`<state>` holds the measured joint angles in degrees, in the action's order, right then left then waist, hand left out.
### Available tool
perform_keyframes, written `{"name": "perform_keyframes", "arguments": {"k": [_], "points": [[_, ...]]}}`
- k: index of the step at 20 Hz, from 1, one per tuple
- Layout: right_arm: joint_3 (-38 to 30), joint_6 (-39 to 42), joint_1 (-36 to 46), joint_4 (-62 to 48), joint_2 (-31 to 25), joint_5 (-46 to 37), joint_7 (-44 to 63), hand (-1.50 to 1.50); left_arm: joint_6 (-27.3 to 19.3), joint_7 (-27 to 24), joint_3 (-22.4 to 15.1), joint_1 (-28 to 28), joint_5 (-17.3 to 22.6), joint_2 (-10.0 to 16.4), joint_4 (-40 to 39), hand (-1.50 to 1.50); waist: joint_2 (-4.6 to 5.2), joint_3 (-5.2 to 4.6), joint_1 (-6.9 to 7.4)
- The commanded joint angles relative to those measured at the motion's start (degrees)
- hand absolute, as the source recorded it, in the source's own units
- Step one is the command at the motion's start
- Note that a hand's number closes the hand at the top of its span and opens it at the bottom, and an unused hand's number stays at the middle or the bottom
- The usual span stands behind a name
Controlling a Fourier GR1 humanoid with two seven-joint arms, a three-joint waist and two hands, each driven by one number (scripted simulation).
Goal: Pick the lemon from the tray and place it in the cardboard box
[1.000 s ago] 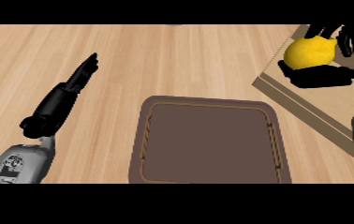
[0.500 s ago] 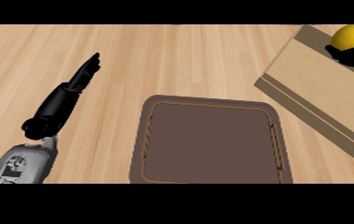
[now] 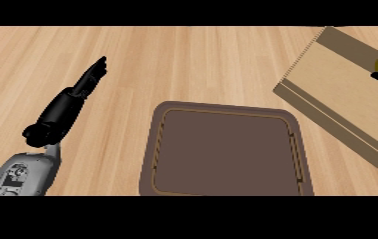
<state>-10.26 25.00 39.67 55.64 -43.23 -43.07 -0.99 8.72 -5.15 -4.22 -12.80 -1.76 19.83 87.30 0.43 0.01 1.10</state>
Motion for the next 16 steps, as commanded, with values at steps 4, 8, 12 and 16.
{"name": "perform_keyframes", "arguments": {"k": [4, 8, 12, 16], "points": [[3.2, 5.2, 1.6, -15.0, -4.6, -2.5, -13.0, -1.5, 0.0, 3.1, -0.8, -0.3, -0.6, -1.5, 1.7, 0.0, 0.08, 0.08, 0.5], [3.1, 3.6, 3.3, -18.1, -2.3, -1.6, -20.7, -1.5, -0.7, 0.9, -0.3, -1.4, -2.5, -1.9, -0.2, 0.0, 0.0, 0.06, 0.08], [-7.1, 0.6, 5.7, -19.2, -0.6, 7.7, -23.7, -1.5, -0.3, 0.1, 0.2, 0.4, -1.7, -1.7, 0.2, 0.0, 0.05, 0.15, 0.24], [-21.8, 4.0, 10.5, -24.6, 2.7, 22.3, -19.2, -1.5, -0.7, 0.9, -0.6, 0.1, -1.9, -2.5, 0.9, 0.0, -0.32, 0.22, -0.4]]}}
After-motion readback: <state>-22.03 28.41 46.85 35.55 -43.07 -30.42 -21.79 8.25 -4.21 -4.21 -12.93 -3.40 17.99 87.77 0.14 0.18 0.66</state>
